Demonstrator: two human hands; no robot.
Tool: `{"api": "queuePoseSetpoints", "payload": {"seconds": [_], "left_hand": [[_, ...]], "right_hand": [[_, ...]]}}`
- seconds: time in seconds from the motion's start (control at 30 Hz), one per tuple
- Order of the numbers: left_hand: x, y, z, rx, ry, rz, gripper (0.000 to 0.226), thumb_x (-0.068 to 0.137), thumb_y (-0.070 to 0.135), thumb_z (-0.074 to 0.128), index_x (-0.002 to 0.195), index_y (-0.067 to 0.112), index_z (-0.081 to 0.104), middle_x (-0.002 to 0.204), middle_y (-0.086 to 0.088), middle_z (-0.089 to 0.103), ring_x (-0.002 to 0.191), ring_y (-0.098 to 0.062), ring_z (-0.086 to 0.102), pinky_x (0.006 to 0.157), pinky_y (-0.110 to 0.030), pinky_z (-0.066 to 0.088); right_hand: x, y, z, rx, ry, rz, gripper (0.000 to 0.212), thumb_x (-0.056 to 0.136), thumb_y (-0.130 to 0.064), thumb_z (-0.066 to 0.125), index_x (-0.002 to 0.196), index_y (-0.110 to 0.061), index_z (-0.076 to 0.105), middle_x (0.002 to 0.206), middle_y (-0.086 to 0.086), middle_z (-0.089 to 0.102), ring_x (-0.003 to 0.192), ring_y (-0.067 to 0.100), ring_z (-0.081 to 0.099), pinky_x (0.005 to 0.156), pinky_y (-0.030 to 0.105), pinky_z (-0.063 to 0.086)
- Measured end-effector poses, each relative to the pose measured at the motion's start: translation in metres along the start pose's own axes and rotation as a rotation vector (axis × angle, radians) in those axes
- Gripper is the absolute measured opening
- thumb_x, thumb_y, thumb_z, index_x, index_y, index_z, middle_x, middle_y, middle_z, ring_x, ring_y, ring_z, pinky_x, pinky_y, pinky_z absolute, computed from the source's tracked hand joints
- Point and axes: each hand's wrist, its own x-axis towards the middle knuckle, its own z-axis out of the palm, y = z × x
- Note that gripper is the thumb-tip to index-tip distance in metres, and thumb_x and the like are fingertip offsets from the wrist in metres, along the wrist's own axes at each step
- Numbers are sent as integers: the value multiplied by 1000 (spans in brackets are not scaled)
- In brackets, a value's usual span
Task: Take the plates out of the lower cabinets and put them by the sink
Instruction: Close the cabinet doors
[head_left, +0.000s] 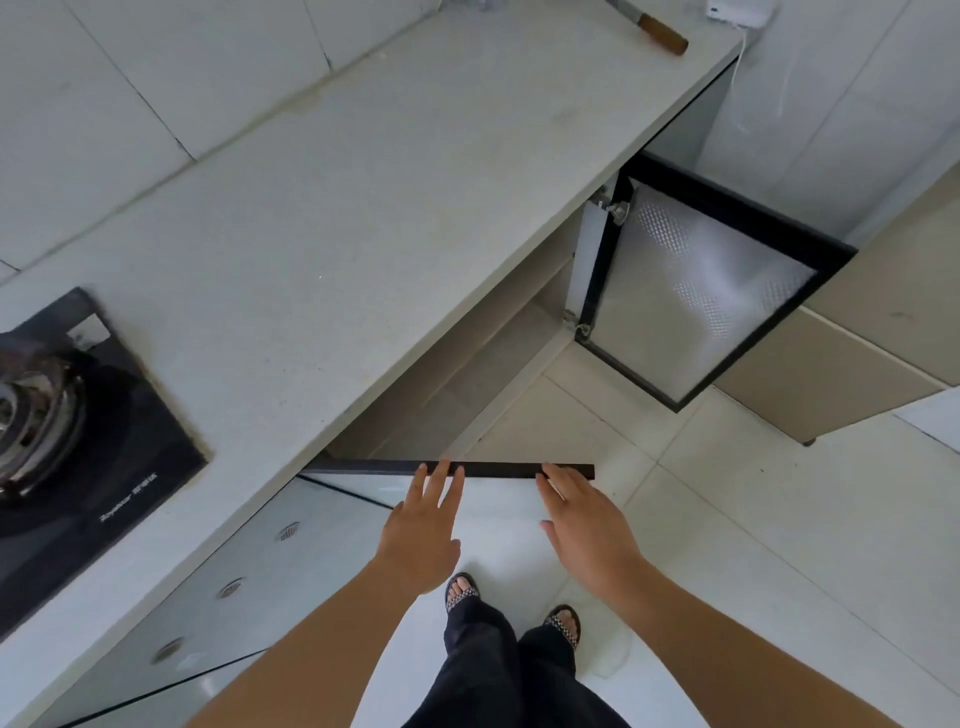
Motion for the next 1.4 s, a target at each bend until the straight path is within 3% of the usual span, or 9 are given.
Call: {"api": "queuePoseSetpoints", "payload": {"seconds": [0.1,0.23,0.47,0.9,1.07,1.23,1.4], "left_hand": [[9,3,-3,-26,17,-28,77,94,37,42,147,23,-12,156,-1,-20,144,-27,-12,107,-36,39],[23,2,-15,-67,18,-49,76,95,37,41,147,22,-12,156,-1,-21,144,-26,-12,110,-37,35],[45,-14,-33,-129,23,-45,71,96,35,39,148,22,-8,156,1,-19,145,-24,-11,113,-37,28],[90,-34,-71,-255,-18,-141,71,97,33,37,147,21,-12,155,-3,-22,144,-25,-12,115,-41,22],[105,-28,-85,-252,-3,-150,70,97,33,37,148,20,-9,157,-1,-14,145,-21,-8,117,-39,19],[143,14,-116,-306,19,-142,68,97,34,38,148,20,-5,158,1,-6,146,-21,-1,116,-37,22],[210,89,-161,-351,79,-112,67,97,36,37,149,17,-1,158,-1,5,145,-19,10,116,-31,22]], "right_hand": [[10,4,-2,20,-36,-1,63,84,-28,65,137,-2,41,145,13,41,131,28,44,101,37,42],[35,11,-14,35,-124,-36,64,98,-30,38,148,-8,4,158,7,1,145,23,5,117,36,15],[88,22,-29,15,-173,-26,67,98,-34,37,148,-13,-2,158,3,-11,146,21,-3,117,34,11],[199,21,-65,-40,-256,-116,69,97,-40,39,149,-17,-1,157,1,-14,145,20,-6,118,37,12],[210,34,-85,84,-233,-152,66,97,-35,42,149,-19,6,159,-4,0,145,15,2,115,29,15],[204,103,-121,202,-174,-94,63,96,-32,45,148,-19,12,157,-3,11,143,13,15,111,27,27],[191,228,-157,207,-135,-3,59,96,-35,42,147,-19,16,156,-2,17,142,14,18,112,28,24]]}}
